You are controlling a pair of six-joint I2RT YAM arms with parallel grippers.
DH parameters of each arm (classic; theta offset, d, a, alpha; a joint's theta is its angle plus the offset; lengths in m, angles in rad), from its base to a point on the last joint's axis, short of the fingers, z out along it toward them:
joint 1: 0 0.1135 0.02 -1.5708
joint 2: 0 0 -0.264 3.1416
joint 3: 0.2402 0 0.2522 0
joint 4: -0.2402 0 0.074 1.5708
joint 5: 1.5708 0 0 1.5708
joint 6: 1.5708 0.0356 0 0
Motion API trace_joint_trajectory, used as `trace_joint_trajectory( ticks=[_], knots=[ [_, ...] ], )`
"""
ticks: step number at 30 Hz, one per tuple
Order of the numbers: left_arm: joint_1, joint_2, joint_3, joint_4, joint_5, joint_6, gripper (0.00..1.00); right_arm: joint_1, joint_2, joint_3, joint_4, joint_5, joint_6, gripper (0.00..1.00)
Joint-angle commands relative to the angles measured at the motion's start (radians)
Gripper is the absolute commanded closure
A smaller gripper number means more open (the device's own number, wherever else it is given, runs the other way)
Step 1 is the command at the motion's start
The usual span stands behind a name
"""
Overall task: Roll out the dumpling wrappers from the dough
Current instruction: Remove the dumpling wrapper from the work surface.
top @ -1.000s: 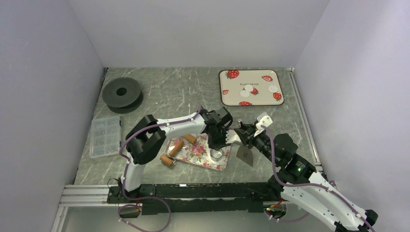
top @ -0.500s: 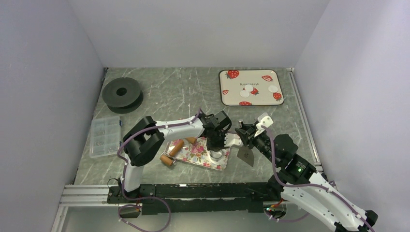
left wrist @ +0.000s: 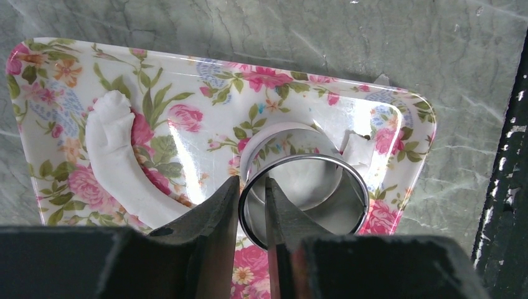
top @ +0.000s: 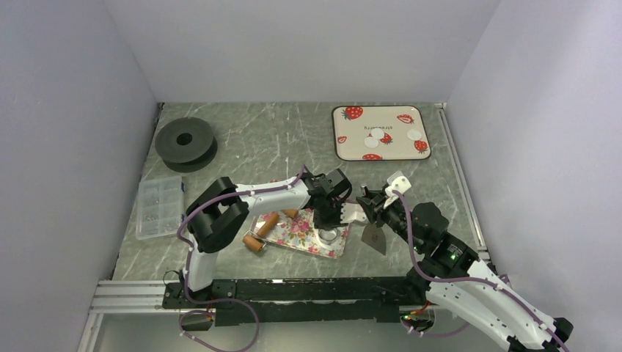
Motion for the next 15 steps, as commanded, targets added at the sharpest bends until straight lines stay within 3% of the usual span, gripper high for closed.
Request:
trace_joint_trajectory(
  ticks=[1,6,11,15],
  knots=[
    [-0.008,-0.047,0.038,-0.003,0.007,-0.012,0.75,0.002,-0.012,0.039,0.034,0.005,0.000,1.00],
    [-0.008,-0.040,0.032,0.002,0.002,-0.012,0.82,0.002,-0.024,0.026,0.038,0.009,0.001,1.00],
    [-0.011,-0.025,0.014,0.024,0.004,-0.010,1.00,0.002,-0.022,0.025,0.035,0.010,0.001,1.00],
    [-0.026,-0.037,-0.014,0.054,-0.035,0.003,1.00,0.001,-0.022,0.027,0.037,0.015,-0.013,1.00]
  ],
)
